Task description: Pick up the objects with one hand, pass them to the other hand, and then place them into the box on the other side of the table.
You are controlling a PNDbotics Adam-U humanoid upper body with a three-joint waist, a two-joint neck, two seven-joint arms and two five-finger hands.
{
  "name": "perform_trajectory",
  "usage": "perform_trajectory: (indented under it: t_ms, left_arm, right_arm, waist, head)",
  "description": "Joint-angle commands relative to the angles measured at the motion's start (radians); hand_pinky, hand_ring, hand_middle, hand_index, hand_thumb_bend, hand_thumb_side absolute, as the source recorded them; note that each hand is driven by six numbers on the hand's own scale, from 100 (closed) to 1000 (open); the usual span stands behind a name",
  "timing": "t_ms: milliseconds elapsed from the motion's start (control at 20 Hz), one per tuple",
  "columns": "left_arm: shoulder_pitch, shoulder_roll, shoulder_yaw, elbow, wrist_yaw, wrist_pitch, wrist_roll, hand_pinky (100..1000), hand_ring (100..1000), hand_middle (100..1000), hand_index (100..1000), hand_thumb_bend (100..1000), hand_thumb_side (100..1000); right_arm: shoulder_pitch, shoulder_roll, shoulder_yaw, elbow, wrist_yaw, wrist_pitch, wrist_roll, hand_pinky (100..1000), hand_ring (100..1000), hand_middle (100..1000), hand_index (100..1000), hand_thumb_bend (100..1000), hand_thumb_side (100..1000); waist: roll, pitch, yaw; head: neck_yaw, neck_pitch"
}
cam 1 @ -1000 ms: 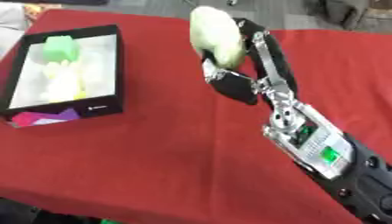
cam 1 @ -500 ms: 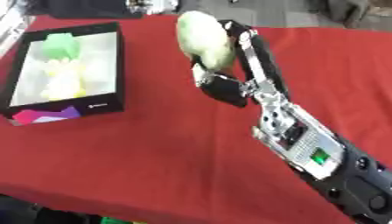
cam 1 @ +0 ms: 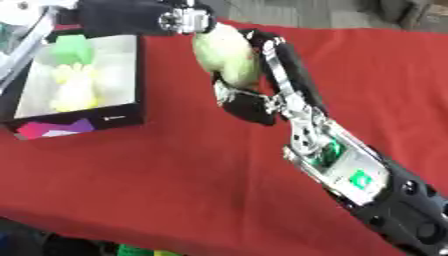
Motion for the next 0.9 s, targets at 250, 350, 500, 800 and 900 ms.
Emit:
perform_trajectory:
  t_ms: [250,350,500,800,900]
  left_arm:
    - [-0.012,0.005,-0.007,0.052,-0.082,-0.001,-0.104,963,878,807,868,233,1000]
    - [-0.011,0.002,-0.005,0.077,-0.053,-0.027,-0.105,967,875,801,861,219,1000]
    - [-0.01,0.005,0.008,0.093,-0.001,-0.055,-0.105,976,874,797,856,201,1000]
    - [-0.007,0.016,-0.003,0.109,-0.002,-0.092,-0.105,984,889,807,866,281,1000]
    - [-0.004,0.015,-0.007,0.115,-0.003,-0.104,-0.105,989,893,807,868,244,1000]
  right_arm:
    - [-0.017,-0.002,0.01,0.002,0.087,0.066,-0.022,684,493,456,523,100,100]
    - [-0.016,-0.001,0.009,0.006,0.1,0.067,-0.008,685,493,456,523,100,100]
    - [-0.014,-0.002,0.01,0.009,0.113,0.068,0.006,688,495,456,524,100,100]
    - [-0.015,-0.005,0.014,0.011,0.134,0.064,0.022,689,494,456,524,100,100]
    - [-0.014,-0.005,0.016,0.011,0.14,0.063,0.027,690,494,456,524,100,100]
  waist:
    - [0.005,-0.014,0.002]
    - [0.005,-0.014,0.002]
    - [0.005,-0.013,0.004]
    - [0.005,-0.012,0.007]
    - [0.004,-0.012,0.008]
  head:
    - [0.004,0.009]
    - [0.009,0.012]
    - [0.011,0.014]
    - [0.01,0.012]
    - [0.007,0.013]
